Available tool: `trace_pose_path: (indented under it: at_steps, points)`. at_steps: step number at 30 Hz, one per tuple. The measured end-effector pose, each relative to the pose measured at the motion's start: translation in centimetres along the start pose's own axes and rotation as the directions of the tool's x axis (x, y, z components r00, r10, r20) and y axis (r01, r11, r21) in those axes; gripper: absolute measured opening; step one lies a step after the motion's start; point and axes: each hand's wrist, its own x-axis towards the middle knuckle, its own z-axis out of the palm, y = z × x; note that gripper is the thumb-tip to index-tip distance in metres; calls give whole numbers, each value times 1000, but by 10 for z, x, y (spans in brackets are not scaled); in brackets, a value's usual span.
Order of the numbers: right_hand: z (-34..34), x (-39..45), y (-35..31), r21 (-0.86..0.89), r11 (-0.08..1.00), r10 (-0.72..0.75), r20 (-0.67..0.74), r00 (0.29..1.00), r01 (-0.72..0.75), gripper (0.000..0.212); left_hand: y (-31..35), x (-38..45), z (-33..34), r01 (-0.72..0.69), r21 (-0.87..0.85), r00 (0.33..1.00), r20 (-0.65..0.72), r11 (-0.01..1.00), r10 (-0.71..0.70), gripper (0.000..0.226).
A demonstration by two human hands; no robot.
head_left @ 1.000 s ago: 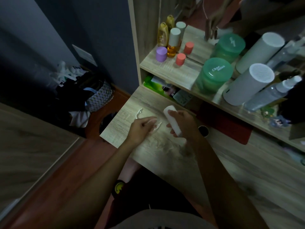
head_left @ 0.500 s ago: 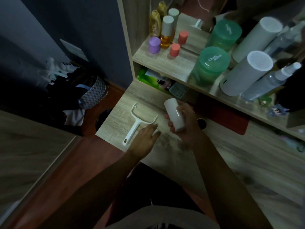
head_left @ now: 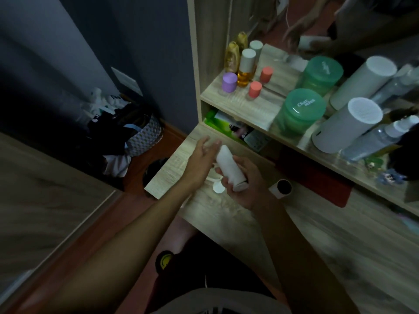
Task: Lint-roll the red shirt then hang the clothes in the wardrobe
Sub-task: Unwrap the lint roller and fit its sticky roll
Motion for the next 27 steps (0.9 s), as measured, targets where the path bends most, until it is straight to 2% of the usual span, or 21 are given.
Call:
trace_pose_path:
  at_steps: [1, 3, 7, 10, 13, 15, 16, 19, 20, 21, 22, 23, 25, 27]
  points:
    - [2, 2, 3, 5, 1000, -12, 14, 1000, 12, 31, 3, 2, -2, 45, -27, 998, 47, 999, -44, 55]
    - [3, 4, 9, 7, 1000, -28, 21, 999, 28, 34, 3, 2, -8, 33, -29, 997, 78, 999, -31, 40]
    - [-2, 10, 10, -14, 996, 91, 0, 996, -91, 42, -2, 5, -25, 0, -75, 999, -45, 997, -4, 27]
    - [-14, 15, 6, 6, 988, 153, -92, 984, -153, 38, -2, 10, -41, 20, -137, 990, -135, 990, -39, 31]
    - [-27, 18, 8, -133, 990, 11, -222, 975, -41, 16, 1, 12, -53, 25, -131, 984, -169, 991, -48, 34]
    - [-37, 23, 11, -277, 960, -124, -319, 940, 33, 9, -1, 11, -58, 32, -124, 982, -182, 992, -54, 34]
    - [-39, 25, 12, -389, 921, -171, -331, 928, 31, 6, -1, 10, -59, 34, -123, 982, -182, 992, -56, 35]
    - [-45, 34, 17, -670, 738, -266, -392, 881, -76, 21, -4, 7, -62, 52, -117, 981, -182, 992, -73, 35]
    - [-45, 36, 19, -714, 697, -316, -392, 864, -69, 17, -6, 7, -63, 59, -116, 980, -185, 991, -80, 34]
    - [-45, 36, 20, -696, 718, -359, -368, 858, 1, 9, -7, 6, -63, 64, -119, 979, -187, 991, -85, 33]
    - [-48, 38, 24, -668, 740, -422, -364, 830, 83, 18, -9, 5, -64, 66, -123, 978, -189, 990, -89, 32]
    - [-52, 38, 26, -692, 712, -481, -363, 798, 115, 28, -10, 5, -65, 68, -122, 977, -191, 990, -91, 32]
    - [-56, 35, 29, -787, 599, -582, -299, 756, 150, 26, -11, 4, -67, 73, -126, 975, -198, 989, -97, 32]
    - [-61, 37, 31, -852, 488, -637, -201, 744, 187, 16, -12, 3, -69, 80, -134, 972, -208, 988, -107, 33]
